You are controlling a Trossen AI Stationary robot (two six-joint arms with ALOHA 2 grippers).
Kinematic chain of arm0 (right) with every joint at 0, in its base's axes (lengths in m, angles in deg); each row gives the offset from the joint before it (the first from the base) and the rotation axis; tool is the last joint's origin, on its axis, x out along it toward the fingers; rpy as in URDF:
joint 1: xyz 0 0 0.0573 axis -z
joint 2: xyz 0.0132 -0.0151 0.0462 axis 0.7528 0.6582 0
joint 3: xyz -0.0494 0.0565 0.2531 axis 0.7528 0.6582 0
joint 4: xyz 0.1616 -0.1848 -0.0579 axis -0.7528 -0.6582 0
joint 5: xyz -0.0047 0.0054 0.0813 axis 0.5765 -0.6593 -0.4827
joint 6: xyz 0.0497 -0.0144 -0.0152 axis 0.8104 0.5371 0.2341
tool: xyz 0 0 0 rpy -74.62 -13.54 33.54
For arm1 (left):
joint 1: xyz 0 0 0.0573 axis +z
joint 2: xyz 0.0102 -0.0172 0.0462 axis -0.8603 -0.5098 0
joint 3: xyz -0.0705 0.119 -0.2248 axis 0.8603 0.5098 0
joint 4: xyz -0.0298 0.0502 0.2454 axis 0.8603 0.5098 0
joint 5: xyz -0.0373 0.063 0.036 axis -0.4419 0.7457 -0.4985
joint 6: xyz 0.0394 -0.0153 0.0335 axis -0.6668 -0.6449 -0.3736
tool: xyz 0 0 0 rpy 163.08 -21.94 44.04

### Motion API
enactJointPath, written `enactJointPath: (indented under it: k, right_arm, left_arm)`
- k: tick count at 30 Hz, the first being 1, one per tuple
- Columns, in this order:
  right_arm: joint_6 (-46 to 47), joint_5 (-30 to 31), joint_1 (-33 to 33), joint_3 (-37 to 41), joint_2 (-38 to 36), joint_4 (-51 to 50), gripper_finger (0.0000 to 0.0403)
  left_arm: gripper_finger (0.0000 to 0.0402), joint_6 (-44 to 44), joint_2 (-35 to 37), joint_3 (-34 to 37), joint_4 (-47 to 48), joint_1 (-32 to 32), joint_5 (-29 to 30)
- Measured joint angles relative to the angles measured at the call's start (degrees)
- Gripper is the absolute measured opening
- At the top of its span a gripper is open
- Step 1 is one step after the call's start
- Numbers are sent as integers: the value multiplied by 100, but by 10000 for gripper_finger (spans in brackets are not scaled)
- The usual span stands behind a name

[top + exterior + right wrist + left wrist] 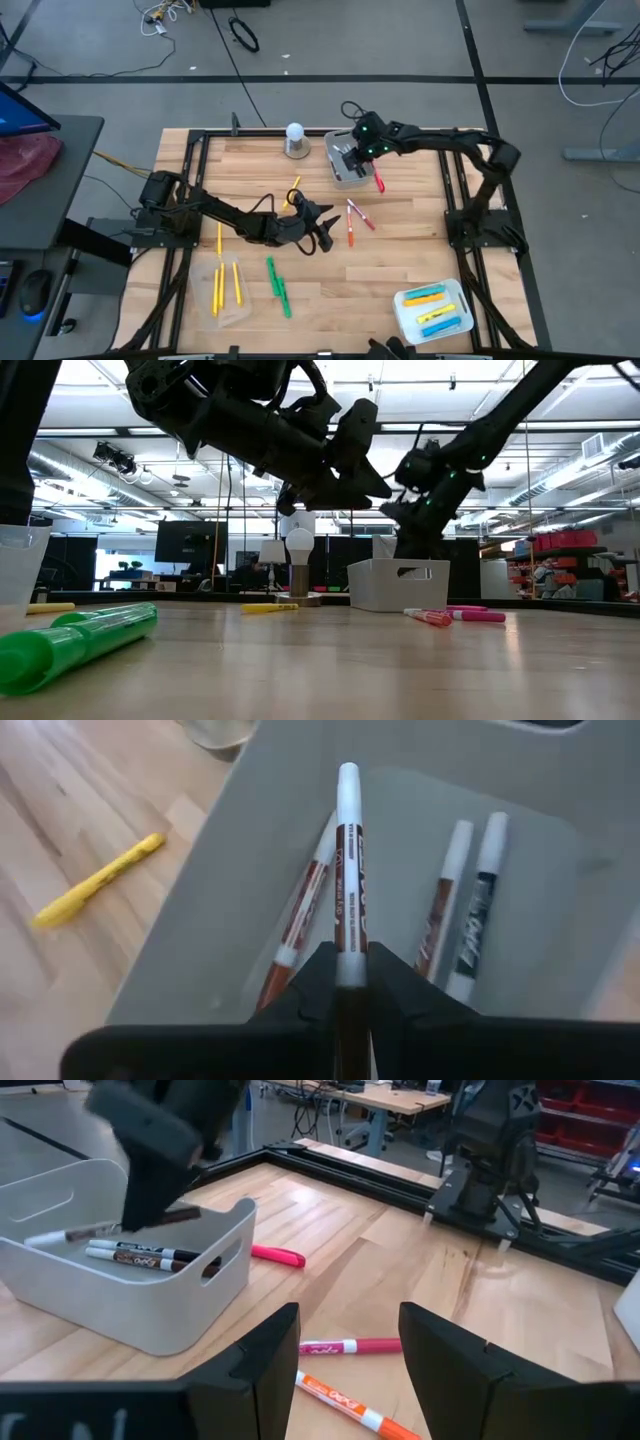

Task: Pick & Place Markers
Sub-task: Put the brown highlighter pen into the gray bin, then put the yellow pen into the transparent bin

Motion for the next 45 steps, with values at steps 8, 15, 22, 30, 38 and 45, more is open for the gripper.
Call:
enactJointPath:
  k: [8,15,22,30,38,45]
  right_arm:
    - [9,50,23,-2,346,193,58]
    - [-30,504,20,-2,389,408,109]
    - [-845,506,-166,2,-137,663,153]
    - [-1279,1000,-1303,866,-2007,652,159]
    - [-920,1490,-3147,2746,-4007,1592,148]
    - [-10,1618,-4619,4596,-4195,4540,143]
  left_arm:
    - [179,4,-2,0,2,0,2]
    - [179,7,-2,0,0,2,0]
    - [179,9,-2,0,-2,2,0]
    - [179,43,-2,0,0,-52,0]
    - [179,254,-2,0,170,-76,-2]
    - [179,1477,622,-7,2961,-92,214]
